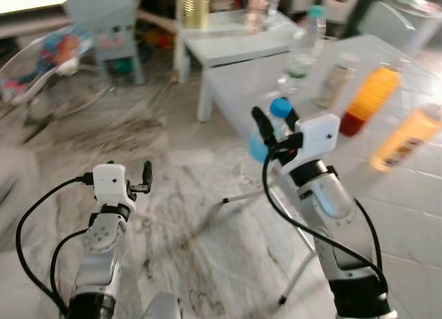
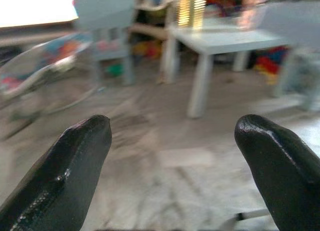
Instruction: Restocking fridge
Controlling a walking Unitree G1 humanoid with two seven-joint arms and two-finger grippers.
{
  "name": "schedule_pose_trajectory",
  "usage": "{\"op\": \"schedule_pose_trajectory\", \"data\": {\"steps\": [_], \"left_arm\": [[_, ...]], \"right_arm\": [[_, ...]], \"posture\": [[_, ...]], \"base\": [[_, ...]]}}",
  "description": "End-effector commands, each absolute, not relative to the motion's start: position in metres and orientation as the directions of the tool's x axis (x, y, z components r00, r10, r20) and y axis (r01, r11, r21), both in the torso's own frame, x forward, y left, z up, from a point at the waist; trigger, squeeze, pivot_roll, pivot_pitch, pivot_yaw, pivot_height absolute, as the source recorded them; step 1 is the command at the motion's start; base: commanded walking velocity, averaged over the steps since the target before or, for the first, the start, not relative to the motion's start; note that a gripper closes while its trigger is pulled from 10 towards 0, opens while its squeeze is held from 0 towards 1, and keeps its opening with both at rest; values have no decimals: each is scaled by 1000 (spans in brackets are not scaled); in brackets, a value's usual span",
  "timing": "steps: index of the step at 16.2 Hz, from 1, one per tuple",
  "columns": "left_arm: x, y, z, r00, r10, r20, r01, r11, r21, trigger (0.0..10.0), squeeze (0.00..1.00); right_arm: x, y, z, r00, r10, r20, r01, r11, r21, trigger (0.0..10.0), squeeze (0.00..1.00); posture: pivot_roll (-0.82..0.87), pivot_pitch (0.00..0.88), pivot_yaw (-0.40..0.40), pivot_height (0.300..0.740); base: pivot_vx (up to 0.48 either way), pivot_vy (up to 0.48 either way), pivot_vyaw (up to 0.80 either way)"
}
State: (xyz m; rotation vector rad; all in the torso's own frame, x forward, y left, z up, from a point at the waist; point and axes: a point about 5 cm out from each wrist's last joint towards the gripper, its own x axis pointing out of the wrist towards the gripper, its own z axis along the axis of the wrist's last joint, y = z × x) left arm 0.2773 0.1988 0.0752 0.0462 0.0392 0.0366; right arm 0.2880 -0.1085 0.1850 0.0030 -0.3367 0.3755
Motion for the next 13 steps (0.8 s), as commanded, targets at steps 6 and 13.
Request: {"op": "schedule_pose_trajectory", "data": {"steps": [6, 13], "left_arm": [[270, 214, 71, 995, 84, -61, -79, 994, 77, 10000, 0], [273, 194, 76, 998, -42, -46, 50, 980, 194, 10000, 0]], "right_arm": [[288, -109, 175, 878, 369, 304, -367, 928, -66, 10000, 0], [284, -142, 130, 960, 223, 172, -210, 973, -92, 10000, 0]], "posture": [[93, 65, -77, 740], [77, 54, -16, 740]], "base": [[0, 0, 788], [0, 0, 788]]}}
